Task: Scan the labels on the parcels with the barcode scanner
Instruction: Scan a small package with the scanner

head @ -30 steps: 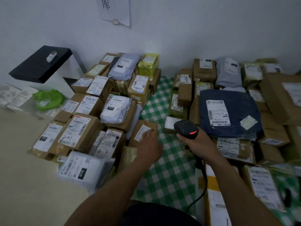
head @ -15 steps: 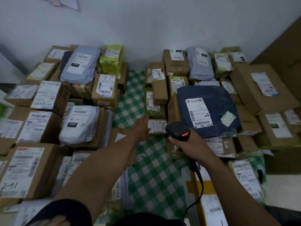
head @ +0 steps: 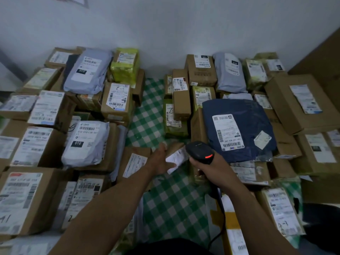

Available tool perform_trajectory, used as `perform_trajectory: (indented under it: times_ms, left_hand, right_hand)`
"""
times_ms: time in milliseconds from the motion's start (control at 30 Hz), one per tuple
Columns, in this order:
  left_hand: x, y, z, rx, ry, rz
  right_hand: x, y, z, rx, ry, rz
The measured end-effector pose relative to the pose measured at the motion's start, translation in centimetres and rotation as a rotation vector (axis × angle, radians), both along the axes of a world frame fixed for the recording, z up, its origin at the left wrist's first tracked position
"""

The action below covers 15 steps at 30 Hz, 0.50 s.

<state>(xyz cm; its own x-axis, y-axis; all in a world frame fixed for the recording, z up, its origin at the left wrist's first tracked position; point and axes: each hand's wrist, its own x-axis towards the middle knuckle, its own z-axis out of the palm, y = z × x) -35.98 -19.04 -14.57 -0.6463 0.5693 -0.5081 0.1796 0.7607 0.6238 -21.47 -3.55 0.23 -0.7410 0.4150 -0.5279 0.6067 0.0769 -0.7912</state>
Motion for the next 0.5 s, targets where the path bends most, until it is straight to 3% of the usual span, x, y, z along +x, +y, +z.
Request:
perform_trajectory:
  times_ms: [100,333,500]
  left_hand:
    - [0.5,-0.4,-1.6,0.062,-0.05,0.093]
    - [4.0,-1.9,3.4,0.374,-0.152,0.436]
    - [7.5,-3.8,3.6,0.47,-0.254,0.575]
  right_hand:
    - [0.1,0.0,0.1,-0.007,0.03,-0.028]
    - [1.0,-0.7,0.3,-0.017,0.053,-0.075]
    - [1.2,-2.5,0.7,0.052,0.119,-0.099]
